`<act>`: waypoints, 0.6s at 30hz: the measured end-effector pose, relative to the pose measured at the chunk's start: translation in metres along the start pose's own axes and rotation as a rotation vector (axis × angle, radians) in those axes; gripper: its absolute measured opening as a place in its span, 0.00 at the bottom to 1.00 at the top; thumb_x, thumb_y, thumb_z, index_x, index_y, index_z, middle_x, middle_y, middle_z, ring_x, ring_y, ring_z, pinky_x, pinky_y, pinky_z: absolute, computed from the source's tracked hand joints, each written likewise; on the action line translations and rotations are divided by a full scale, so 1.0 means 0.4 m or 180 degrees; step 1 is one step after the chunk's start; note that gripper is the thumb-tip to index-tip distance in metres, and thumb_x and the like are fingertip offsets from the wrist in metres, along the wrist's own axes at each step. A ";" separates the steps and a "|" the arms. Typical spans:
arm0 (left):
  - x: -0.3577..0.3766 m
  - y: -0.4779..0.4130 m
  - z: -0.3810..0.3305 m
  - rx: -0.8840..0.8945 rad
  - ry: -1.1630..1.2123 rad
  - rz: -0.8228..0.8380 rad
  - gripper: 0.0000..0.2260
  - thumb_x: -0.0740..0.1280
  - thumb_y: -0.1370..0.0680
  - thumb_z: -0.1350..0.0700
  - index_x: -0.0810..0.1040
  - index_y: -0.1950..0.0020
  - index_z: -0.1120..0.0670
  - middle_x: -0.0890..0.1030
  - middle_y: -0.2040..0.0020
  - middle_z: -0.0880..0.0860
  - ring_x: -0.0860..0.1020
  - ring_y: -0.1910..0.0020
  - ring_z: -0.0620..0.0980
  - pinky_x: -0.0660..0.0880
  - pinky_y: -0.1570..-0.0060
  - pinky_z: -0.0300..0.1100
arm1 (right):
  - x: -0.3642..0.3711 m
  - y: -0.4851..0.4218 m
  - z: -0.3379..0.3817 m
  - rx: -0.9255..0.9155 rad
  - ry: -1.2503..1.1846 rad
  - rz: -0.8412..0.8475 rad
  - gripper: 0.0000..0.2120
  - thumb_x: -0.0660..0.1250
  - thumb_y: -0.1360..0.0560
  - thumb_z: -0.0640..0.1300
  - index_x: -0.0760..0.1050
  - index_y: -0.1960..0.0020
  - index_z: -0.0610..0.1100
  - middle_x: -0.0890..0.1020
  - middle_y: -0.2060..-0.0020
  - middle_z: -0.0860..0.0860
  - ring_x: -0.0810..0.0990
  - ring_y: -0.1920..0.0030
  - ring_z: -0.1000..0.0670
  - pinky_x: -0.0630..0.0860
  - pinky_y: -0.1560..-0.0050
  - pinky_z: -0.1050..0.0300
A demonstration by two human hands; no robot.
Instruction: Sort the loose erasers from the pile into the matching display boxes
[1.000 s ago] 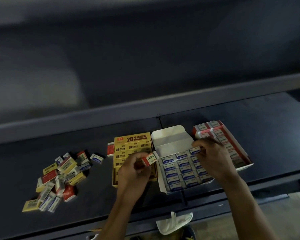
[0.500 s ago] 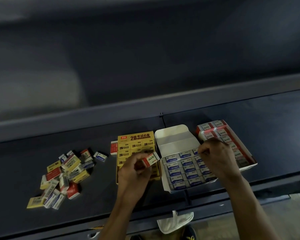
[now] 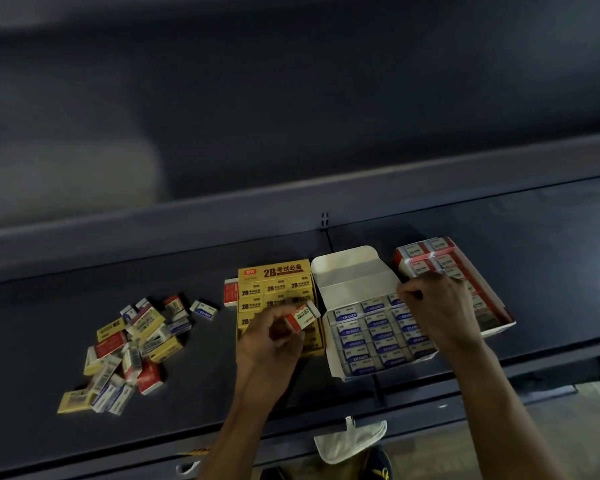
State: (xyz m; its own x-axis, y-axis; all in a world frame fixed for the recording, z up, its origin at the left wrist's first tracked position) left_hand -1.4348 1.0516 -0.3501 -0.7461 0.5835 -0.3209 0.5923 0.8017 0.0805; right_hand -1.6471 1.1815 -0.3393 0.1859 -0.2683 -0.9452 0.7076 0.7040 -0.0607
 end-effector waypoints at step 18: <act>-0.047 0.009 -0.017 0.0163 0.0115 -0.0348 0.20 0.67 0.29 0.71 0.78 0.48 0.46 0.80 0.51 0.43 0.77 0.54 0.32 0.73 0.61 0.26 | 0.069 0.076 0.290 -0.1117 -0.1753 0.0151 0.18 0.70 0.28 0.38 0.75 0.40 0.48 0.82 0.53 0.53 0.80 0.54 0.59 0.77 0.56 0.71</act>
State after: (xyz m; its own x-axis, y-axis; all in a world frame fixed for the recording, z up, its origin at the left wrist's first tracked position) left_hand -1.4207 1.0446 -0.3375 -0.8170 0.4980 -0.2907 0.5209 0.8536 -0.0018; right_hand -1.5412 1.1192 -0.3300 0.5994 -0.4636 -0.6525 0.4428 0.8711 -0.2122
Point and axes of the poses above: each hand's wrist, its own y-axis away from the middle knuckle, its own x-axis out of the palm, z = x × y, the point moved 4 cm from there along -y, towards the middle knuckle
